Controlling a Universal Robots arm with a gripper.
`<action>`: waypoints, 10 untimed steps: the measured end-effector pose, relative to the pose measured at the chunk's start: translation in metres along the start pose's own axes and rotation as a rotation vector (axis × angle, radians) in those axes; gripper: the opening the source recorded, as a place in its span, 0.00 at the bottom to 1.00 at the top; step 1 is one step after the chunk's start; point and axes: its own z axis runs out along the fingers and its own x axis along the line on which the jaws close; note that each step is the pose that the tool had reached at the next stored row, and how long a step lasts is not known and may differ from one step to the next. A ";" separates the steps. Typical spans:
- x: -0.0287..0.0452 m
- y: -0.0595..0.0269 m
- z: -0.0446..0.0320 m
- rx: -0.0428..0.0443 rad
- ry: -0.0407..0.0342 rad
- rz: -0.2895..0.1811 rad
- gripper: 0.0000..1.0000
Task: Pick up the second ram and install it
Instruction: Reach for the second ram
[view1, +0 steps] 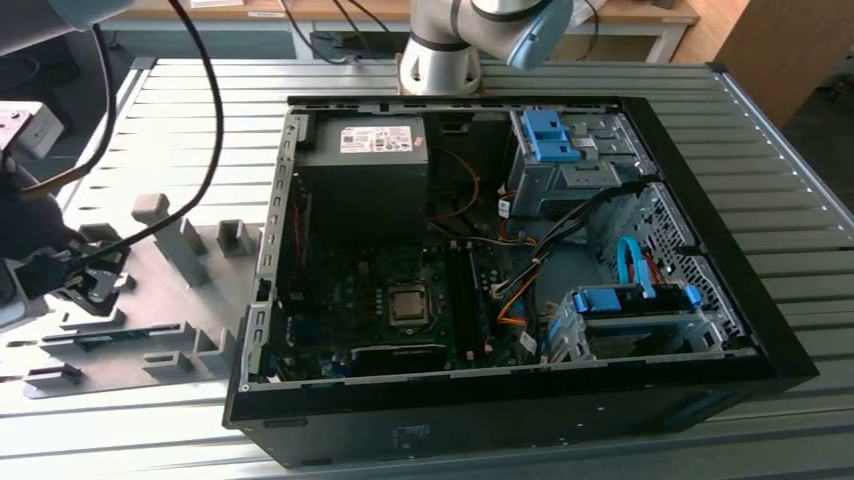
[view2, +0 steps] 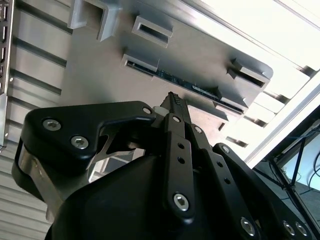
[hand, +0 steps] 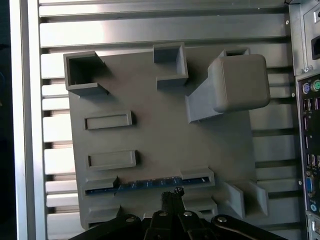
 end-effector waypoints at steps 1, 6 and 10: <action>0.0001 -0.0002 0.0011 -0.0001 -0.0001 0.000 0.10; 0.0003 -0.0011 0.0062 0.0000 0.0000 0.000 0.10; 0.0005 -0.0019 0.0115 0.0000 0.0000 0.000 0.10</action>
